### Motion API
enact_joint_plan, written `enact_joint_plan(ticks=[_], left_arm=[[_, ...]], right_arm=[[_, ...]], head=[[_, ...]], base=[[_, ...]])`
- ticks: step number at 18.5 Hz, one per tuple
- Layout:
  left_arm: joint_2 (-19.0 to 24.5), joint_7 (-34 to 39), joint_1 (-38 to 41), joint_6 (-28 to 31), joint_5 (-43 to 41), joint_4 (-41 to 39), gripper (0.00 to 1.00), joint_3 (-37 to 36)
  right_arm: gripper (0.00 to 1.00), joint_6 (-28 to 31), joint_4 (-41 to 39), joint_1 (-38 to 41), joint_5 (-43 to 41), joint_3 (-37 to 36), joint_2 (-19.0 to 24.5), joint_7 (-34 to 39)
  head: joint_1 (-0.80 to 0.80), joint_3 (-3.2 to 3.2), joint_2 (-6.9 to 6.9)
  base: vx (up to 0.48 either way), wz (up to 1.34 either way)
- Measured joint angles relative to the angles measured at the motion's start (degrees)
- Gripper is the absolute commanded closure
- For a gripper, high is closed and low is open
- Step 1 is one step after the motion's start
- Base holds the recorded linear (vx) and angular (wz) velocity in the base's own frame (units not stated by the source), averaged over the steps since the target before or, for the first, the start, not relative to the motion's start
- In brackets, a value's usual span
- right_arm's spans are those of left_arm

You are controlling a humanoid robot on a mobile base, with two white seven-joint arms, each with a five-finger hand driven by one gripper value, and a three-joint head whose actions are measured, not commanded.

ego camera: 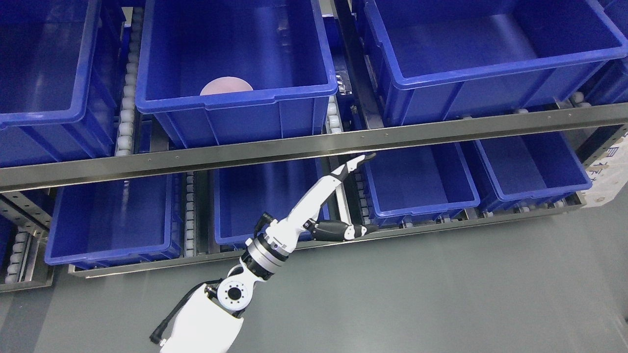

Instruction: Stack pink IKEA bowls on left shelf middle

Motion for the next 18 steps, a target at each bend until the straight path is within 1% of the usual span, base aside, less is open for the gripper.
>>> enact_joint_plan(ticks=[3, 7, 9, 12, 18], left_arm=[[-0.16, 1.96, 6.71, -1.90, 3.97, -1.30, 0.00, 3.53], [-0.27, 2.49, 12.83, -2.29, 6.92, -2.28, 0.00, 8.50], [-0.34, 2.61, 14.01, -2.48, 8.80, -2.83, 0.00, 11.72], [-0.39, 2.58, 14.40, -0.78, 11.13, -3.68, 0.00, 16.09], [0.10, 2.41, 11.56, 6.88, 15.74, -4.94, 0.00, 24.92]], right_arm=[[0.00, 0.00, 0.00, 0.00, 0.00, 0.00, 0.00, 0.00], [0.00, -0.01, 0.00, 0.00, 0.00, 0.00, 0.00, 0.00], [0.00, -0.01, 0.00, 0.00, 0.00, 0.00, 0.00, 0.00], [0.00, -0.02, 0.00, 0.01, 0.00, 0.00, 0.00, 0.00], [0.00, -0.11, 0.00, 0.00, 0.00, 0.00, 0.00, 0.00]], head=[[0.00, 0.00, 0.00], [0.00, 0.00, 0.00], [0.00, 0.00, 0.00], [0.00, 0.00, 0.00], [0.00, 0.00, 0.00]], base=[[0.000, 0.00], [0.000, 0.00], [0.000, 0.00], [0.000, 0.00], [0.000, 0.00]])
